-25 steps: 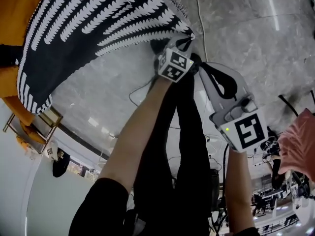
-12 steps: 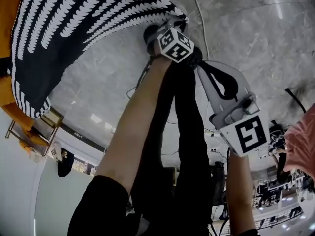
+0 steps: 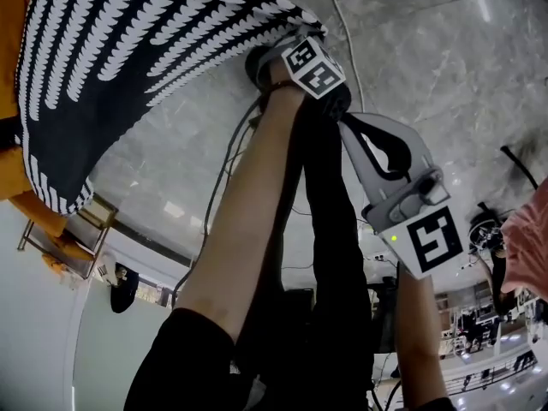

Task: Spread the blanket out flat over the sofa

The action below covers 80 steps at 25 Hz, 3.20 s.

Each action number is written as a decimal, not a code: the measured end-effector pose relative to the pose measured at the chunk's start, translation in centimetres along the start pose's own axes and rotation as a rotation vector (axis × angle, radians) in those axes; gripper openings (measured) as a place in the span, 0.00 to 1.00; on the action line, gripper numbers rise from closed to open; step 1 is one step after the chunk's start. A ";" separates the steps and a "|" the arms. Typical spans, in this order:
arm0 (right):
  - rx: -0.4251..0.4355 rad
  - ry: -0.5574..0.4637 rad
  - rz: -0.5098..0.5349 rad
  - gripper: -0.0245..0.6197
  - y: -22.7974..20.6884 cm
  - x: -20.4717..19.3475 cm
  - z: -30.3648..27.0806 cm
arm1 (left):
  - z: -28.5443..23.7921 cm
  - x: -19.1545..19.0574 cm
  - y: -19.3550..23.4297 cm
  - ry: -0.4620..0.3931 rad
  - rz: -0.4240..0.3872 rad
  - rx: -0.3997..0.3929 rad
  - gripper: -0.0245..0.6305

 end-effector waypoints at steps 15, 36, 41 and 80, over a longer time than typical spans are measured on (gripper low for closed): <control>-0.015 -0.016 0.002 0.04 1.6 2.5 1.2 | 3.8 -1.2 -0.7 0.060 -0.071 0.035 0.06; -0.052 -0.073 0.021 0.04 7.9 7.4 3.7 | 13.2 -0.2 -0.5 0.039 -0.105 0.045 0.13; -0.053 -0.082 0.064 0.04 11.3 9.3 5.8 | 18.1 0.5 -0.8 0.013 -0.110 0.069 0.13; 0.036 -0.255 0.340 0.04 41.3 26.5 16.1 | 73.0 1.6 -0.9 -0.520 0.089 0.403 0.06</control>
Point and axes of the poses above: the fingertips, and each gripper's own axes: z backward along the fingers, y to its left, x out of its top, the point moved 2 cm from there along z, backward along the fingers, and after that the axes turned 7 degrees about -z, right-handed, at the moved point
